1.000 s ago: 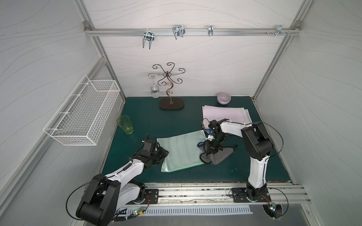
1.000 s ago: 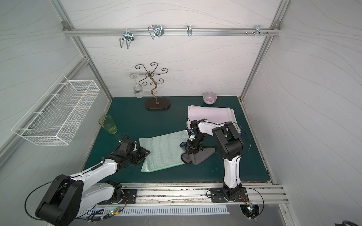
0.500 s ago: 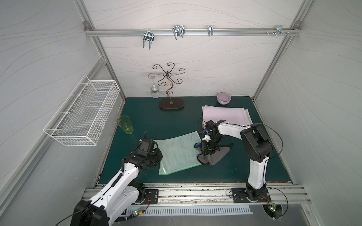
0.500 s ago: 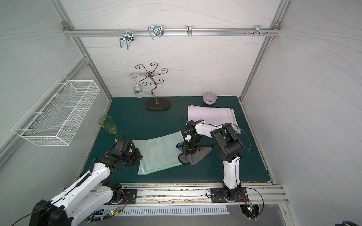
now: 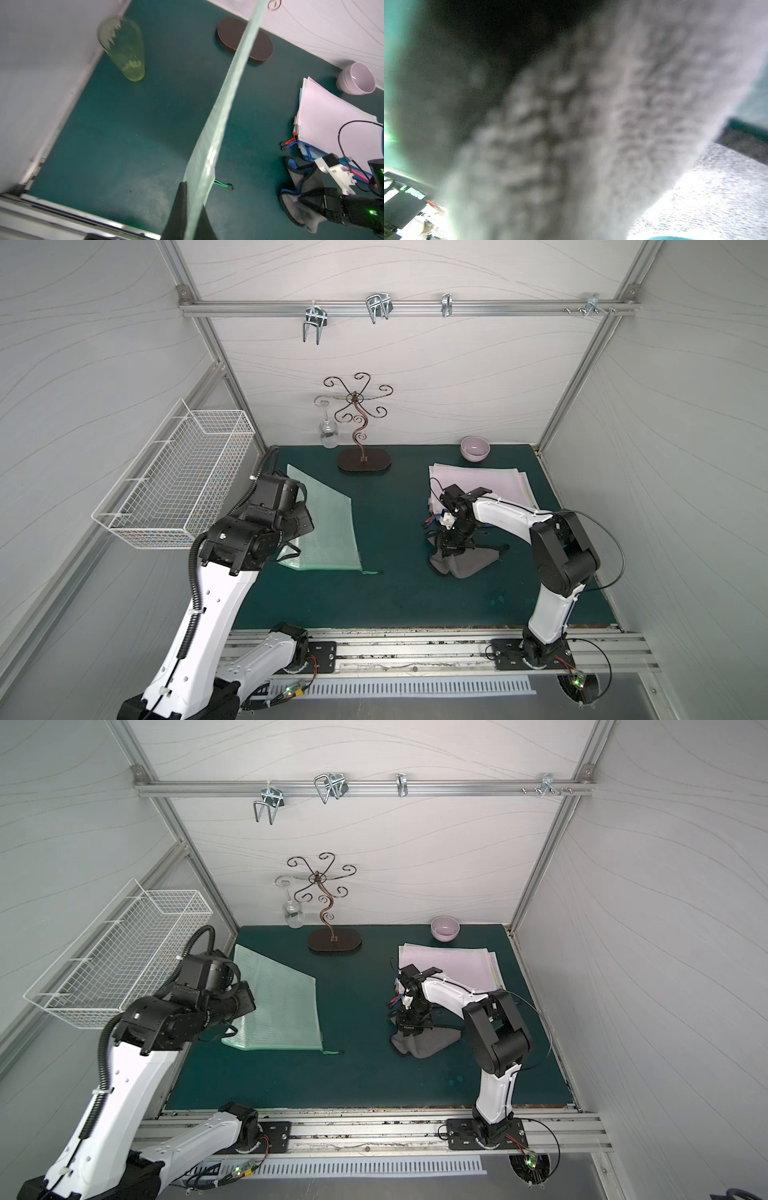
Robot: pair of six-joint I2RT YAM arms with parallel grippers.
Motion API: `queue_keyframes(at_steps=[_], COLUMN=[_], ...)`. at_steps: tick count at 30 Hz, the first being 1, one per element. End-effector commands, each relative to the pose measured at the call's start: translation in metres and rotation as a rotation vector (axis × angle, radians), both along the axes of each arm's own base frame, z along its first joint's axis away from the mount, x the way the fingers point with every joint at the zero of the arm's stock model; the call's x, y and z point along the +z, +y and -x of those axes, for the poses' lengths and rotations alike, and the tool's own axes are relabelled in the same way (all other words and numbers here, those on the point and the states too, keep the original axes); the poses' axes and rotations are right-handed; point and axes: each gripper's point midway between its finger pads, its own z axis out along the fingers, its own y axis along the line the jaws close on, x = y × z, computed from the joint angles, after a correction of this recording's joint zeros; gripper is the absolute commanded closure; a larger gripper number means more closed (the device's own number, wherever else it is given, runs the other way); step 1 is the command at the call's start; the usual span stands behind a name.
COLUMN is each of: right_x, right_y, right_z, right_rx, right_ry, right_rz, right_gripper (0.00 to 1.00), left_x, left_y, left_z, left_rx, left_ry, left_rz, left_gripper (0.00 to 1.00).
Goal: Wipe the document bag
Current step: Adjust the document bag at the center of the board.
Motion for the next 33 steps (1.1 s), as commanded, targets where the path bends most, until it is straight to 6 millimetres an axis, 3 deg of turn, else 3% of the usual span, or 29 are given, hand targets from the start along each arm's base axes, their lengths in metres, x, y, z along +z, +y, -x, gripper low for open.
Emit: queue_keyframes(at_steps=[1,4,6,10,16,19,22,26,33], right_x=[-0.007,-0.016,-0.022,-0.028,-0.012,0.003,0.015,0.020,0.013], right_y=[-0.001,-0.002,-0.006,-0.015,-0.042,-0.048,-0.050,-0.050,-0.050], right_z=[-0.004,-0.004,-0.003,-0.003,-0.014,-0.021,-0.024,-0.023,-0.010], right_rx=[-0.001,-0.019,-0.031,-0.056,-0.122,-0.123,-0.122,-0.115,-0.095], right_ry=[0.002,0.022,0.032,0.037,-0.040,-0.102,-0.140,-0.150,-0.119], right_rz=[0.021,0.009,0.013,0.022,0.071,0.093,0.090,0.084,0.064], right_gripper=[1.00,1.00,1.00,1.00,1.00,1.00,1.00,1.00,1.00], left_x=[0.029,0.050,0.044,-0.017,-0.111,-0.144,-0.165,-0.188,-0.218], left_y=[0.036,0.033,0.015,-0.056,-0.187,-0.242,-0.284,-0.315,-0.327], left_z=[0.026,0.019,0.006,-0.024,-0.036,-0.038,-0.039,-0.041,-0.042], left_rx=[0.006,-0.033,-0.093,-0.272,-0.522,-0.615,-0.691,-0.708,-0.669], left_ry=[0.074,0.084,0.123,0.215,0.317,0.345,0.353,0.391,0.444], left_rz=[-0.241,-0.350,-0.397,-0.304,0.021,0.141,0.195,0.310,0.369], left_gripper=[1.00,1.00,1.00,1.00,1.00,1.00,1.00,1.00,1.00])
